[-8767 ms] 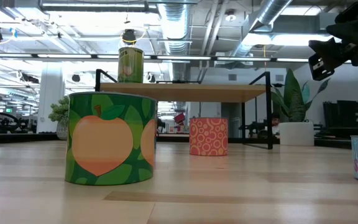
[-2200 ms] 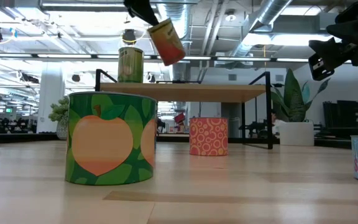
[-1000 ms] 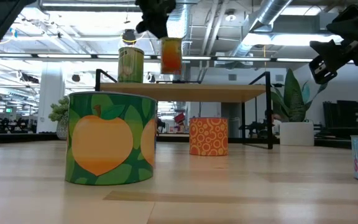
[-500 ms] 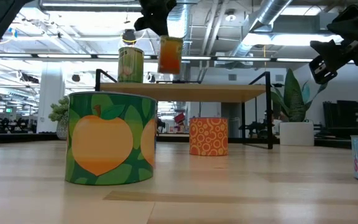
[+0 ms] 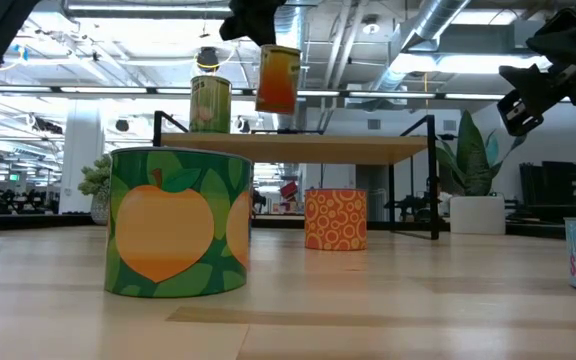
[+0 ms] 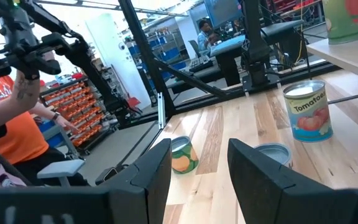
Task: Pick and place cans onto a shelf
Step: Put the canned green beans on the shelf
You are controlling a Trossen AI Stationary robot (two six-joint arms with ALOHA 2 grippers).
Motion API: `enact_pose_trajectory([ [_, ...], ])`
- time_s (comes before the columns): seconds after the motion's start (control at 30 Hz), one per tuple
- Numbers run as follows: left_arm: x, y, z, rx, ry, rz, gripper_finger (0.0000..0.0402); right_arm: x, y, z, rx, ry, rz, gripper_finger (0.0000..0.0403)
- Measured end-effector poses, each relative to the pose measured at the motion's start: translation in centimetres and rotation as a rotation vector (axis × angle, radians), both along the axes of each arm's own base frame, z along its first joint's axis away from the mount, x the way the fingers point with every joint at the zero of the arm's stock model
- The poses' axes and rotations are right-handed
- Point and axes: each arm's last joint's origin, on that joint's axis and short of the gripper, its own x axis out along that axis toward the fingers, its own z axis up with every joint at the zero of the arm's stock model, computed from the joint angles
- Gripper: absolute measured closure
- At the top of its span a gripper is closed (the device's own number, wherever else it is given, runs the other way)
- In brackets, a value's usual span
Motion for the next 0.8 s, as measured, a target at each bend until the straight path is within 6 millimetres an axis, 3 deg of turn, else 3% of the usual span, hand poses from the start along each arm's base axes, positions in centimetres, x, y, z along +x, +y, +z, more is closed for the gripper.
enact_pose_trajectory([
  [0.63,0.0,-0.3,-0.2,0.044,0.031,0.093,0.0401,0.0,0.0,0.0,0.003,0.000,0.000,0.0221],
  [0.8,0.7,-0.3,-2.0,0.045,0.096,0.037,0.0402,0.0,0.0,0.0,0.003,0.000,0.000,0.0221],
])
